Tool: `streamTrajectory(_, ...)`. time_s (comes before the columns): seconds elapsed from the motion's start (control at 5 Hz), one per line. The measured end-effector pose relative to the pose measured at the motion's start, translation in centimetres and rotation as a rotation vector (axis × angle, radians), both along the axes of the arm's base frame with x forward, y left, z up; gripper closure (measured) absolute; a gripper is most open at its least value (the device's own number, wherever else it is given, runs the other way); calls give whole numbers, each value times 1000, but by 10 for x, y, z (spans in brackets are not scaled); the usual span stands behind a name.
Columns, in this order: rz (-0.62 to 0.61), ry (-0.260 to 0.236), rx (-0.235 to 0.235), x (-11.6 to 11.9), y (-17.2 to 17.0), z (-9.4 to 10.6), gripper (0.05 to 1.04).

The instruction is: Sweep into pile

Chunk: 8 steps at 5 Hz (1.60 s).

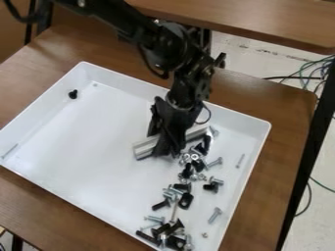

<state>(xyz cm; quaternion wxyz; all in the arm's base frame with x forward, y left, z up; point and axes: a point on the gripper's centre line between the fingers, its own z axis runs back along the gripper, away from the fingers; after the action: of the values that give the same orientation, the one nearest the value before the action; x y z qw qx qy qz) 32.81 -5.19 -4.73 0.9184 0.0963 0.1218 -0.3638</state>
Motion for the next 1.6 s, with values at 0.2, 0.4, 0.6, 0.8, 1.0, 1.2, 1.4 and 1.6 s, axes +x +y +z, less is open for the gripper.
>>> streamTrajectory(0.2, -13, 53, -4, -14, 2, -1, 721)
streamTrajectory(0.4, -14, 72, -15, -21, -4, -4, 721)
streamTrajectory(0.6, -31, 94, -47, -33, -23, -6, 721)
streamTrajectory(0.8, -30, 104, -71, -40, -39, -7, 721)
streamTrajectory(1.0, -1, 93, -85, -49, -45, -5, 721)
streamTrajectory(1.2, 88, 57, -78, -58, -39, 0, 721)
streamTrajectory(1.4, 214, 5, -70, -56, -16, 15, 721)
streamTrajectory(1.6, 428, -28, -83, -39, 33, 32, 721)
